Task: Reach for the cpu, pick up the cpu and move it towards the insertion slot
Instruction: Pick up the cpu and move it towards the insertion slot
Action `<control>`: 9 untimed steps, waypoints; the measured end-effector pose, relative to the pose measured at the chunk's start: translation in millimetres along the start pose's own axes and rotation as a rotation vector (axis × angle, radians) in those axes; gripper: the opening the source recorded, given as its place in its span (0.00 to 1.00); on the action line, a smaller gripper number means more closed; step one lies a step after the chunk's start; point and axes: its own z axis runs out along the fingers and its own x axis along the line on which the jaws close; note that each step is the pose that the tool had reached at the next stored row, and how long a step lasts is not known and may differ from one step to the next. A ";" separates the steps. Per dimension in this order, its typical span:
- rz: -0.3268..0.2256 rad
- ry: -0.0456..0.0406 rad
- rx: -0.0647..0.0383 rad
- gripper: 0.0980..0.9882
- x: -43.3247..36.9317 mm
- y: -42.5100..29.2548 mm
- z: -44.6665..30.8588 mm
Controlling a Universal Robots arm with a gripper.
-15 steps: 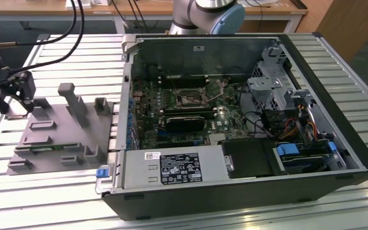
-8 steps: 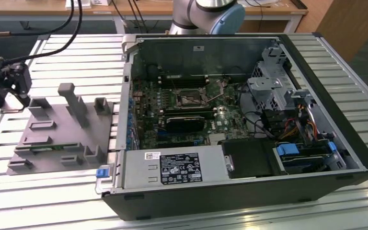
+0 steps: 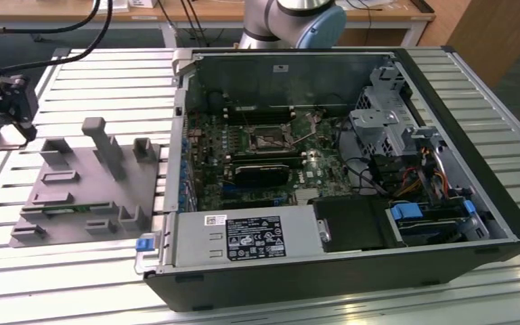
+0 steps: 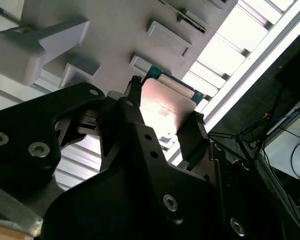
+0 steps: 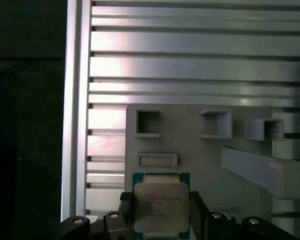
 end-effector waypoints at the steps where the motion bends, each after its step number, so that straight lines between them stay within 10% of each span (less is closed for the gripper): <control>1: 0.000 0.0001 0.000 0.49 0.0 0.4 -2.2; 9: 0.000 0.0001 0.000 0.49 -0.1 2.9 -20.3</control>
